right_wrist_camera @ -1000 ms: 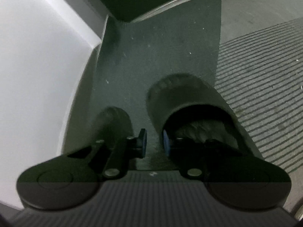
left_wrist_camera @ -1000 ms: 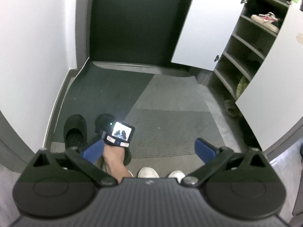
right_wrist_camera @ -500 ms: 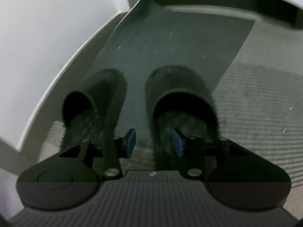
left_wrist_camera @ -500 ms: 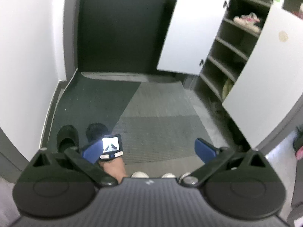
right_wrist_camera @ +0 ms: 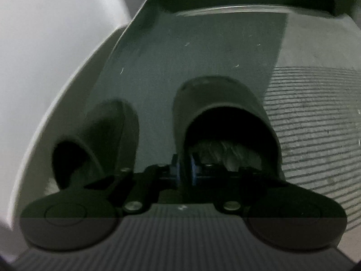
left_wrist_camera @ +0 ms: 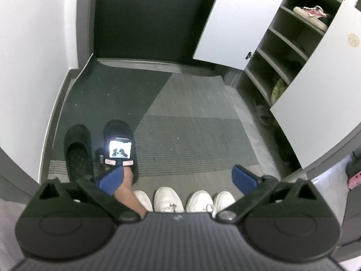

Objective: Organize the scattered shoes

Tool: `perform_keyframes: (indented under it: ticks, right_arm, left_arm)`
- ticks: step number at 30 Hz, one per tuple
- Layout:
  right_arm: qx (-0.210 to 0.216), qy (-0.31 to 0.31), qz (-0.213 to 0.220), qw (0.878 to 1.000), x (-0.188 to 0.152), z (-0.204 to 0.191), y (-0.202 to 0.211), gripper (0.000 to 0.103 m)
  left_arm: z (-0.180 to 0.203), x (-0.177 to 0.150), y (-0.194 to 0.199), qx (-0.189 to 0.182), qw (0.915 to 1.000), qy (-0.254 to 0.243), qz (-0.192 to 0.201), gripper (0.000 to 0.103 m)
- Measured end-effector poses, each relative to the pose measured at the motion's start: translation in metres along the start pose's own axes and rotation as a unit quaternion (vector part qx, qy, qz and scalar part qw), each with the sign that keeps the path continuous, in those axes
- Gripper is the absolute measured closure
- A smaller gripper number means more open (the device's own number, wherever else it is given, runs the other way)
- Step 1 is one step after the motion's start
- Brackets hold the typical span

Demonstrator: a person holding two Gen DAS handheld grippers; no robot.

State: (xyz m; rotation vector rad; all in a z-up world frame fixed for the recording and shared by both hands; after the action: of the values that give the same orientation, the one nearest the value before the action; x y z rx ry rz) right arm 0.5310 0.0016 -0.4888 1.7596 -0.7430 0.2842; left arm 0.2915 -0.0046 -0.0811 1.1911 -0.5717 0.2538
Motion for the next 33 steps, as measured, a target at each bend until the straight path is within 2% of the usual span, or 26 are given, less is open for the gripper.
perform_keyframes:
  ticks: [3, 5, 9, 12, 14, 17, 19, 21, 23, 24, 26, 27, 29, 33]
  right_arm:
    - [0.000, -0.102, 0.015, 0.995, 0.007, 0.010, 0.004, 0.090]
    - [-0.013, -0.146, 0.020, 0.989, 0.013, 0.012, 0.008, 0.090]
    - [-0.022, -0.160, 0.010, 0.987, 0.005, 0.011, 0.010, 0.088]
    - [-0.008, -0.159, -0.020, 0.987, -0.011, 0.014, 0.006, 0.086]
    - [0.005, -0.151, -0.024, 0.988, -0.015, 0.017, 0.010, 0.085]
    - [0.033, -0.156, -0.032, 0.987, -0.020, 0.024, 0.015, 0.065]
    - [0.043, -0.135, -0.030, 0.990, -0.019, 0.026, 0.021, 0.035]
    - [0.053, -0.106, -0.027, 0.993, -0.019, 0.027, 0.028, 0.020]
    - [0.062, 0.005, -0.029, 0.998, -0.022, 0.019, 0.041, 0.020]
    - [0.066, 0.070, -0.031, 0.995, -0.024, 0.014, 0.047, 0.020]
    - [0.065, 0.176, -0.020, 0.982, -0.028, 0.006, 0.058, 0.019]
    - [0.054, 0.237, -0.002, 0.970, -0.031, 0.002, 0.064, 0.018]
    - [0.031, 0.288, 0.019, 0.957, -0.031, 0.002, 0.068, 0.018]
    - [0.027, 0.251, 0.025, 0.967, -0.017, 0.009, 0.063, 0.018]
  left_arm:
    - [-0.003, 0.002, -0.001, 0.002, 1.0000, 0.004, 0.002, 0.000]
    - [-0.004, 0.003, -0.001, -0.003, 0.9999, 0.010, -0.001, 0.000]
    - [0.000, 0.004, 0.002, -0.006, 0.9999, 0.006, 0.007, 0.000]
    - [0.001, 0.005, 0.008, -0.008, 0.9998, 0.008, 0.015, 0.000]
    - [0.003, 0.007, 0.013, -0.008, 0.9997, 0.008, 0.022, 0.000]
    - [0.009, 0.008, 0.024, -0.009, 0.9992, 0.001, 0.039, 0.000]
    - [0.016, 0.005, 0.029, -0.010, 0.9989, -0.005, 0.046, 0.000]
    - [0.022, 0.002, 0.032, -0.010, 0.9986, -0.013, 0.049, 0.000]
    - [0.027, -0.002, 0.034, -0.010, 0.9985, -0.019, 0.050, 0.000]
    - [0.030, -0.003, 0.034, -0.011, 0.9985, -0.020, 0.050, 0.000]
    - [0.035, -0.005, 0.034, -0.014, 0.9984, -0.024, 0.049, 0.000]
    - [0.037, -0.005, 0.034, -0.015, 0.9984, -0.024, 0.049, 0.000]
    - [0.042, -0.007, 0.032, -0.021, 0.9983, -0.027, 0.046, 0.000]
    - [0.050, -0.009, 0.022, -0.026, 0.9985, -0.035, 0.033, 0.000]
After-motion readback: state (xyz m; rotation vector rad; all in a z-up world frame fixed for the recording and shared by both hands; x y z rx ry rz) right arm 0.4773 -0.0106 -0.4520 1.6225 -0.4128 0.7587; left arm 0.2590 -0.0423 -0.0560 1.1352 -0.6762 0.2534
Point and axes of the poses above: each gripper's, at about its wrist camera, not at the fingertips, and y roughly against the way its jaws point, z to its right, x to its top, the point moved 8 cm from there along -y, roughly the way its jaws point, and after that the axes turned 3 degrees about -z, right-handed, at the moved point
